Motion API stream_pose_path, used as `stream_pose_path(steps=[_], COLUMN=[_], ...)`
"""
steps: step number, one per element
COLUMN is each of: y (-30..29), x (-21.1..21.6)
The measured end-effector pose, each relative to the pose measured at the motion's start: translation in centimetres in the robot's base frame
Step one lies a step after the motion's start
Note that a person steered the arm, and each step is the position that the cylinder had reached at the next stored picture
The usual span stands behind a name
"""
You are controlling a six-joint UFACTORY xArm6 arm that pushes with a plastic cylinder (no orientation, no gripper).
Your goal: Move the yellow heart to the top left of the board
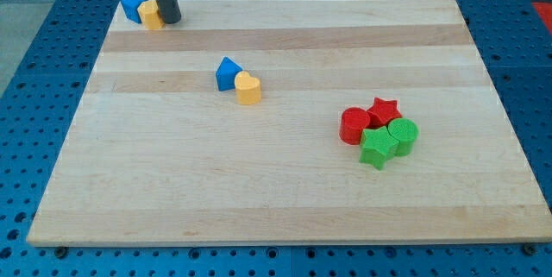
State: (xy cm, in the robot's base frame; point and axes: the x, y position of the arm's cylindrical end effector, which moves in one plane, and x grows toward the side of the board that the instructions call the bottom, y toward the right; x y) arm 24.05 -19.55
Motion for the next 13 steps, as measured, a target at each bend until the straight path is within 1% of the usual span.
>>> stream_pose_path(steps=[1, 2, 3, 4, 5, 7, 8, 9, 11, 13], y=[4.8, 10.6, 16.2, 18.3, 17.2, 14.4, 12.2, 11.6, 9.6, 8.1], x=[0.2, 5.0, 12.9, 19.2, 20.2, 17.4, 17.1, 16.2, 12.7, 10.4])
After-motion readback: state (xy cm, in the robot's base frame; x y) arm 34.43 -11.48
